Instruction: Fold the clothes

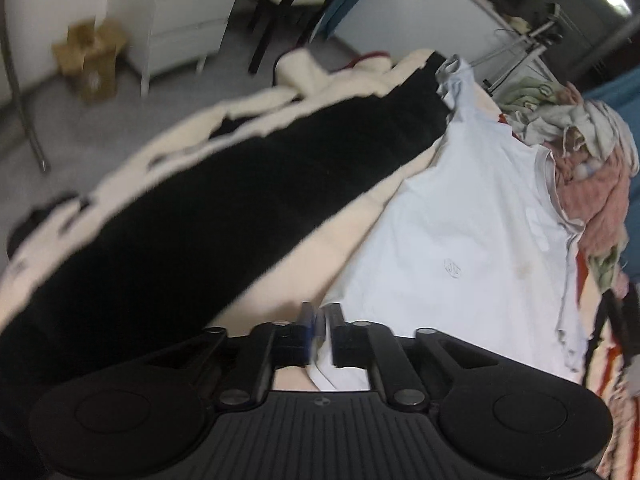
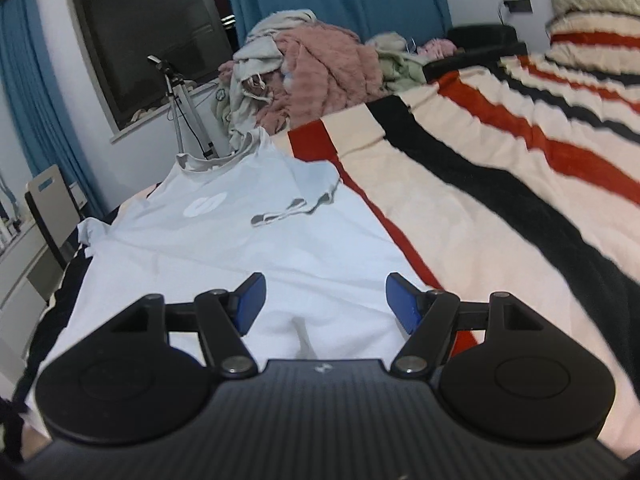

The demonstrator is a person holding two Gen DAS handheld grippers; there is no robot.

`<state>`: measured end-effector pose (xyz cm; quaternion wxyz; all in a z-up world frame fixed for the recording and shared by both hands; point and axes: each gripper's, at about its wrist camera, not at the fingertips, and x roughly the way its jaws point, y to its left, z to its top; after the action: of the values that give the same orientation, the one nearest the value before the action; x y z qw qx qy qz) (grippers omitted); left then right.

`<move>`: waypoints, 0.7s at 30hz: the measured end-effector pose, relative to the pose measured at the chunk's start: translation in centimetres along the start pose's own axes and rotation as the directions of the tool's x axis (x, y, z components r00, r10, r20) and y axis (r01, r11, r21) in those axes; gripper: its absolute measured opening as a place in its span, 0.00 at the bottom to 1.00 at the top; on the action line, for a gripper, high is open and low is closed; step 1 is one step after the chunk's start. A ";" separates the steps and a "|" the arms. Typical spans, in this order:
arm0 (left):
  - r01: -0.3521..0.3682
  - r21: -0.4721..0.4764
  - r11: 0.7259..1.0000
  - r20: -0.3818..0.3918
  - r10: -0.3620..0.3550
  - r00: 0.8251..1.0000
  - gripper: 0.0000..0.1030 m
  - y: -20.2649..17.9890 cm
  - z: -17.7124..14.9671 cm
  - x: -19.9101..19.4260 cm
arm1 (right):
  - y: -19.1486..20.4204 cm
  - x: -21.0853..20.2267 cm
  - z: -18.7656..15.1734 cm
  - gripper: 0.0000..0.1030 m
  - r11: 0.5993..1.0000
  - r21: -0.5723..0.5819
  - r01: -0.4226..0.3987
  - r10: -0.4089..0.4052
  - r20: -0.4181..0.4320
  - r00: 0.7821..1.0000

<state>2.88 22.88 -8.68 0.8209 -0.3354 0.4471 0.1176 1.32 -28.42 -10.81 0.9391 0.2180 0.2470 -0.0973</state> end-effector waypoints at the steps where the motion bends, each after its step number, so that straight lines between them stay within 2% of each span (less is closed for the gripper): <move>1: 0.012 -0.021 1.000 -0.012 -0.012 1.000 0.27 0.3 0.0 0.0 | -0.4 0.2 0.0 0.67 0.999 0.032 -0.005 0.006 -0.015 1.000; 2: 0.023 -0.041 0.999 -0.025 -0.024 0.999 0.40 0.5 -0.1 0.1 | -1.0 0.4 0.1 0.67 0.997 0.072 -0.009 0.011 -0.029 1.000; 4: 0.038 -0.072 0.997 -0.046 -0.042 0.998 0.50 1.0 -0.4 0.2 | -2.6 0.6 0.1 0.67 0.984 0.178 0.000 0.010 -0.052 0.999; 8: 0.043 -0.096 0.994 -0.086 -0.052 0.995 0.54 1.5 -1.7 1.0 | -6.7 0.6 -0.3 0.68 0.898 0.437 0.052 -0.024 -0.071 0.997; 10: 0.033 -0.104 0.994 -0.107 -0.044 0.993 0.54 1.5 -1.7 2.1 | -8.0 0.9 -0.8 0.67 0.853 0.513 0.092 -0.048 -0.097 0.994; 12: 0.019 -0.124 0.992 -0.134 -0.036 0.990 0.53 1.4 -1.9 3.4 | -8.7 1.7 -1.5 0.67 0.818 0.566 0.096 -0.016 -0.145 0.989; 15: 0.002 -0.151 0.989 -0.144 -0.024 0.989 0.44 1.7 -1.6 4.9 | -8.4 3.2 -2.6 0.67 0.800 0.593 0.092 0.047 -0.214 0.976; 17: 0.009 -0.167 0.986 -0.131 -0.031 0.991 0.15 1.9 -1.4 5.1 | -8.1 3.7 -3.0 0.67 0.799 0.595 0.089 0.065 -0.232 0.970; 19: 0.037 -0.189 0.981 -0.108 -0.059 0.992 0.07 2.2 -1.2 4.8 | -7.9 2.8 -2.3 0.66 0.818 0.572 0.060 0.057 -0.185 0.981; 20: 0.057 -0.192 0.980 -0.087 -0.075 0.993 0.02 2.3 -1.1 4.4 | -7.7 2.4 -2.0 0.62 0.828 0.559 0.046 0.053 -0.161 0.986; 21: 0.080 -0.183 0.980 -0.056 -0.092 0.994 0.02 2.2 -1.0 3.8 | -7.6 2.0 -1.6 0.45 0.837 0.546 0.033 0.050 -0.136 0.989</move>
<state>3.31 23.51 -13.15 0.7767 -0.4310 0.4457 0.1114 0.16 -34.56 -15.86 0.8178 0.4845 0.2755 -0.1434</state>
